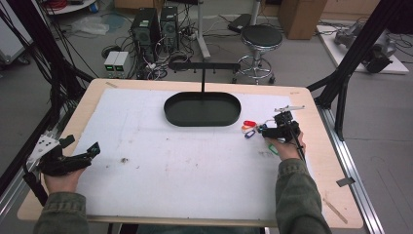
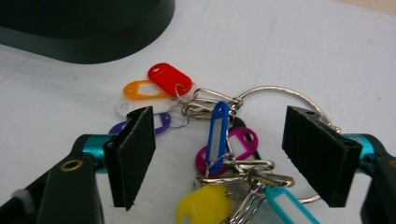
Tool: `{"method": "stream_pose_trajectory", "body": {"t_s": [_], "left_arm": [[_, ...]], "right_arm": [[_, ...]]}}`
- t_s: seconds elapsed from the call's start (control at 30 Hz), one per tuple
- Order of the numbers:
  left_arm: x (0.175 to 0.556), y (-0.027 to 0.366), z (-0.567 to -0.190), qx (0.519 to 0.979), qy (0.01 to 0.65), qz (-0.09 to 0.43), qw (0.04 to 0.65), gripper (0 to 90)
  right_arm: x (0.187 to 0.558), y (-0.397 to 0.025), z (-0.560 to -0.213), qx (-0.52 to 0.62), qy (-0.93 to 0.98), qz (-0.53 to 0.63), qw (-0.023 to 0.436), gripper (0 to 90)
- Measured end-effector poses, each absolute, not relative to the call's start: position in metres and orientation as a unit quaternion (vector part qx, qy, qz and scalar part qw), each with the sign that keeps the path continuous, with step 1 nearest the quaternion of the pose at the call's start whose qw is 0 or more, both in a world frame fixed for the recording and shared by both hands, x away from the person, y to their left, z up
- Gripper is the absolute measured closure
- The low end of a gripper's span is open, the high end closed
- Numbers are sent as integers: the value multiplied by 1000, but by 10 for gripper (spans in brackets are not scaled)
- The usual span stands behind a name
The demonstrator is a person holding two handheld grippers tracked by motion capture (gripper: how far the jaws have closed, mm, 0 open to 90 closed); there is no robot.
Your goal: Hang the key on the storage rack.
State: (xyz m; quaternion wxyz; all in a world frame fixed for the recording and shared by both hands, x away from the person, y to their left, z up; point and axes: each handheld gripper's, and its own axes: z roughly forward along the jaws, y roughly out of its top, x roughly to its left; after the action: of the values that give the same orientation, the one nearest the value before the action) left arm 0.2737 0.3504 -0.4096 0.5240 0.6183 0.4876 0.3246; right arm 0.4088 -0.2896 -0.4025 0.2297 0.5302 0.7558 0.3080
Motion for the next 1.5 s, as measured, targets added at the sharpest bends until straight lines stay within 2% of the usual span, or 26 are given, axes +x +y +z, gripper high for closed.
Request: {"method": "stream_pose_trajectory", "body": {"t_s": [0.47,0.8,0.83,0.87,0.9,0.97,1.13,1.5], "left_arm": [[274,351,-410,618,490,325,521,18],[274,350,-410,616,489,326,524,18],[274,350,-410,617,488,326,524,18],[274,350,-410,617,488,326,524,18],[274,350,-410,617,489,327,524,18],[274,350,-410,616,488,327,524,18],[273,350,-410,615,487,328,527,18],[271,349,-409,612,484,327,534,18]], "right_arm": [[430,-287,-404,535,772,292,183,485],[434,-289,-409,544,778,278,151,562],[435,-290,-411,548,778,269,149,643],[435,-290,-411,548,778,269,149,643],[436,-290,-413,553,778,259,149,752],[436,-288,-414,549,782,251,153,834],[434,-287,-412,542,784,266,143,871],[426,-293,-398,531,773,312,150,876]]}}
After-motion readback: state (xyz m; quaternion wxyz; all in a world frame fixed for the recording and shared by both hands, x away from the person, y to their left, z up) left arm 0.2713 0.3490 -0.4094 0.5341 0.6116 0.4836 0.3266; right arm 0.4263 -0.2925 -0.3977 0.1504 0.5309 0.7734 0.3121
